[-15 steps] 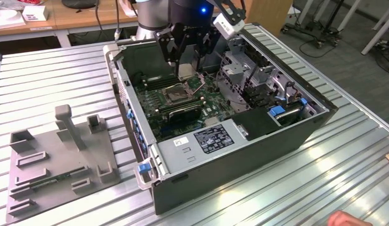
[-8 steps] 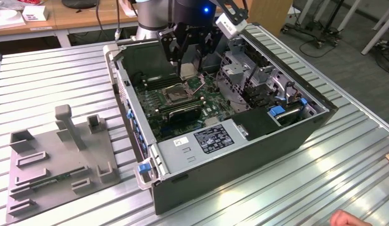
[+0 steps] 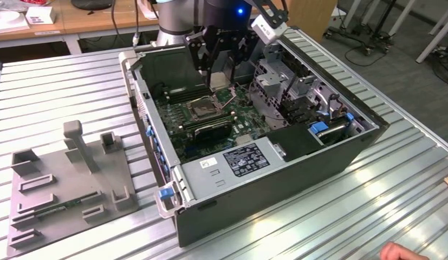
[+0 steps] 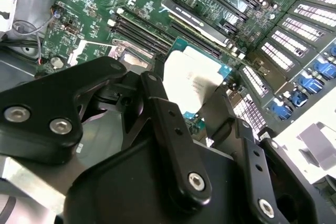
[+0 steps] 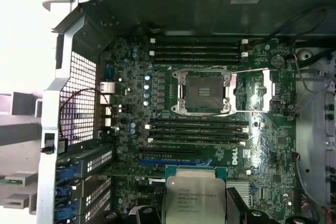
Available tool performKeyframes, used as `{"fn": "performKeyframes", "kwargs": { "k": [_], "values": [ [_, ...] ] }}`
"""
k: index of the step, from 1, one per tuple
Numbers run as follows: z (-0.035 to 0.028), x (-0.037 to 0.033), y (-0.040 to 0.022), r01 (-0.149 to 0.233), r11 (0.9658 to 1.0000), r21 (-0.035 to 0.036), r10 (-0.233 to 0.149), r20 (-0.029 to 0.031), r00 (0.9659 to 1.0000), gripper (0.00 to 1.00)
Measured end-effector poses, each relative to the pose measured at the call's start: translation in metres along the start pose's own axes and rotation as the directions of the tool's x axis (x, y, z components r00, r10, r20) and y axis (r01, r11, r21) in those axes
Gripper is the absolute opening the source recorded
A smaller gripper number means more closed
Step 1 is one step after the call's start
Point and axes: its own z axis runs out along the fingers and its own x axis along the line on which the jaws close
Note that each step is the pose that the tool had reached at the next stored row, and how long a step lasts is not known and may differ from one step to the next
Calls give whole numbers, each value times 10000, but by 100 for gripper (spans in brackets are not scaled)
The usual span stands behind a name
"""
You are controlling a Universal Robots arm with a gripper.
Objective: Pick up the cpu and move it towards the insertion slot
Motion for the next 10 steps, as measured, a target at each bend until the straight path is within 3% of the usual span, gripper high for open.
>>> {"fn": "performKeyframes", "kwargs": {
  "k": [10],
  "values": [
    [0, -60, -1, 0, 10000, 0, 0, 0, 10000, 54]
  ]
}}
